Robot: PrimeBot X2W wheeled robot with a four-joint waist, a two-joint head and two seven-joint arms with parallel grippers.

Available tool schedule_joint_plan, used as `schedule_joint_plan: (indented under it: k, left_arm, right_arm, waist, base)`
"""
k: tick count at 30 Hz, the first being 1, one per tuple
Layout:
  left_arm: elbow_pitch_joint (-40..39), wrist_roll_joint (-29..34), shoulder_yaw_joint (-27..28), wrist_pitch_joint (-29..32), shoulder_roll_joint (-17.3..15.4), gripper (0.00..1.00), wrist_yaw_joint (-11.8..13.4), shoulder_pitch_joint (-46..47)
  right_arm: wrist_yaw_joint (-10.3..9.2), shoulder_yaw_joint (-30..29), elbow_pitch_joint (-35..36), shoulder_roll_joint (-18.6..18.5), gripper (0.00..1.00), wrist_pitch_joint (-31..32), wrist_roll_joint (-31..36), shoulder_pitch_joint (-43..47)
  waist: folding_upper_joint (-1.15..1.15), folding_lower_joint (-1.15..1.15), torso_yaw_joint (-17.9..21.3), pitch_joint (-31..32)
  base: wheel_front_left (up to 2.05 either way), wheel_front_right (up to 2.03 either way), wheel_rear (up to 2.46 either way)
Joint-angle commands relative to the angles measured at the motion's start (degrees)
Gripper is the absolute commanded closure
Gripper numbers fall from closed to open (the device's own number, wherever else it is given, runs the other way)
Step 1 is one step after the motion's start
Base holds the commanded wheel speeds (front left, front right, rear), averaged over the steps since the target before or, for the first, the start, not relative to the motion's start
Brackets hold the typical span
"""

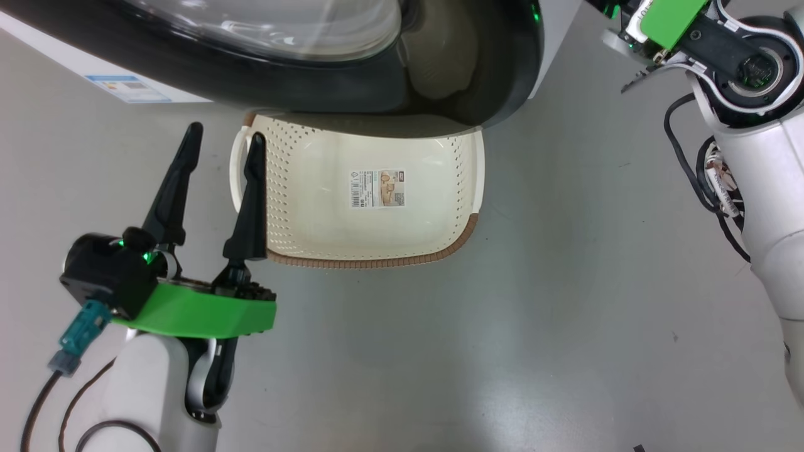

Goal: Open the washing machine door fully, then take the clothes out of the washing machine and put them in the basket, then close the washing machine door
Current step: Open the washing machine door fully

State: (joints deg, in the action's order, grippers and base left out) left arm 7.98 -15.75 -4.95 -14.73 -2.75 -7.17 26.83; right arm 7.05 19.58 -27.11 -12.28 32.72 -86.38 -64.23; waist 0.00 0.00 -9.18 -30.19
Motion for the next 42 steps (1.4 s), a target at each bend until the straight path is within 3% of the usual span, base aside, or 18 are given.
schedule_joint_plan:
  k: [1, 11, 17, 22, 26, 27, 29, 33, 42]
  left_arm:
    - [-1.1, 0.2, 2.1, -0.3, -1.3, 0.00, -0.3, -1.2]
    - [-0.2, 0.3, 2.8, -0.3, -1.5, 0.00, -0.3, -1.2]
    - [0.3, 0.5, 3.6, -0.3, -2.1, 0.00, -0.3, -1.2]
    - [-0.2, 1.4, 3.9, -0.3, -2.2, 0.00, -0.3, -1.7]
    - [-0.9, 2.4, 4.2, -0.3, -1.9, 0.00, -0.3, -2.1]
    - [-0.9, 2.4, 4.2, -0.3, -1.9, 0.00, -0.3, -2.1]
    - [-1.3, 2.5, 4.3, -0.3, -1.8, 0.00, -0.3, -2.3]
    - [-2.1, 2.4, 4.8, -0.3, -1.6, 0.00, -0.3, -2.3]
    - [-3.9, 2.0, 5.4, -0.3, -1.2, 0.00, -0.3, -3.1]
  right_arm:
    - [0.44, 0.1, 2.0, 0.7, 0.00, -2.3, 1.7, 1.6]
    - [0.44, 7.9, 10.2, -5.5, 0.00, -26.2, 13.5, 8.3]
    - [0.44, 14.1, 10.1, -9.7, 0.00, -42.1, 19.2, 11.6]
    - [0.44, 17.2, 8.0, -11.1, 0.00, -47.5, 27.0, 13.3]
    - [0.44, 9.0, 9.8, -8.8, 0.00, -47.7, 39.4, 17.2]
    - [0.44, 9.0, 9.8, -8.8, 0.00, -47.7, 39.4, 17.2]
    - [0.44, 1.8, 13.6, -4.9, 0.00, -47.7, 48.0, 22.4]
    - [0.44, -4.7, 19.3, -0.7, 0.00, -47.7, 57.7, 28.8]
    - [0.44, -10.8, 27.1, 5.4, 0.00, -47.7, 68.3, 37.5]
  waist:
    - [0.00, 0.00, 0.2, 0.0]
    - [0.00, 0.00, 1.9, 0.6]
    - [0.00, 0.00, 3.1, 1.3]
    - [0.00, 0.00, 3.8, 2.0]
    - [0.00, 0.00, 4.1, 2.2]
    - [0.00, 0.00, 4.1, 2.2]
    - [0.00, 0.00, 4.2, 2.1]
    - [0.00, 0.00, 4.3, 1.9]
    - [0.00, 0.00, 4.8, 1.9]
  base:
    - [0.00, 0.00, 0.00]
    - [0.00, 0.00, 0.00]
    - [0.00, 0.00, 0.00]
    - [0.00, 0.00, 0.00]
    - [0.00, 0.00, 0.00]
    - [0.00, 0.00, 0.00]
    - [0.00, 0.00, 0.00]
    - [0.00, 0.00, 0.00]
    - [0.00, 0.00, 0.00]
